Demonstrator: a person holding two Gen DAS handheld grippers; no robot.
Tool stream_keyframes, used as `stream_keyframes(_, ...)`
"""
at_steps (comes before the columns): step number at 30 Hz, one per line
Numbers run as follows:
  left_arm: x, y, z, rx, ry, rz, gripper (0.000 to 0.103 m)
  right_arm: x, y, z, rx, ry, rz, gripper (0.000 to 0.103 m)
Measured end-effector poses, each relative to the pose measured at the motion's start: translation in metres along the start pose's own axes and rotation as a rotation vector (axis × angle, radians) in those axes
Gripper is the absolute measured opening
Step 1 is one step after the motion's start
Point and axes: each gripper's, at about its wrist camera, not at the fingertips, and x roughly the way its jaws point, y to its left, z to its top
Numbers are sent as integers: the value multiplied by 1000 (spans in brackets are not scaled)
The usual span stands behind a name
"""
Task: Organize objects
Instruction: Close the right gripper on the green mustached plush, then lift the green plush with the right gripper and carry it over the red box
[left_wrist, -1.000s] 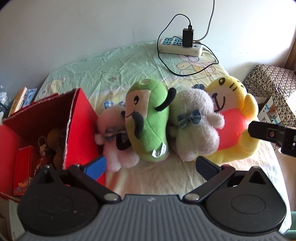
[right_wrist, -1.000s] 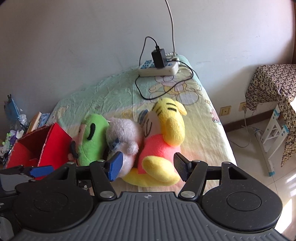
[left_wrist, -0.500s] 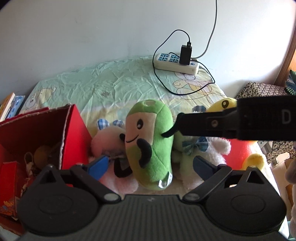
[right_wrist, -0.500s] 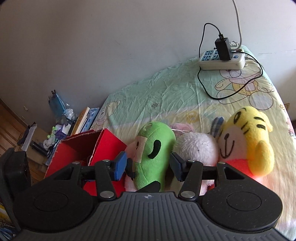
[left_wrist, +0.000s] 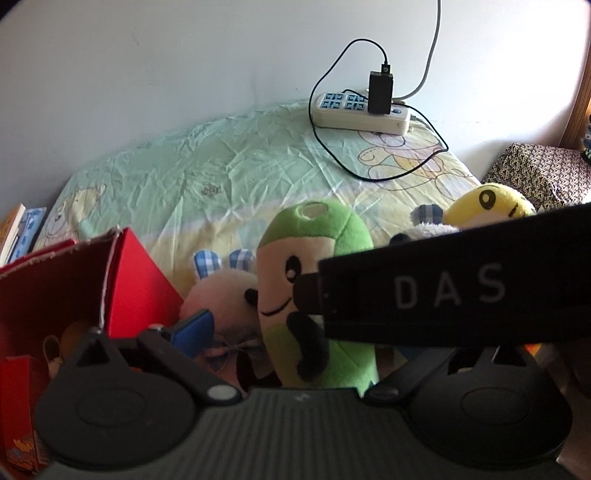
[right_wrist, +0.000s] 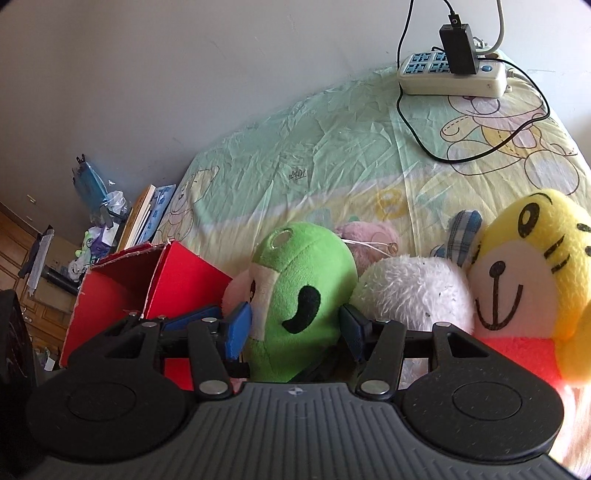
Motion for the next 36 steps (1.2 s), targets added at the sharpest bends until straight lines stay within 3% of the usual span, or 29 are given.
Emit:
stream_keyframes(3,11,1,1,-5,41,-34,72,3,-1,2,-4,2,1,58)
stream_keyframes(10,20,3,0,-34,60,-64,60,1,-4,2,14,4,35,50)
stream_keyframes(27,-61,2,-10,-22,-115,-3,59,-61,39,-14,-106,-138,129,49)
stream_keyframes(36,-125,11,-22,-83,-255,56,59,-83,73,-20,-191,-228,267,49)
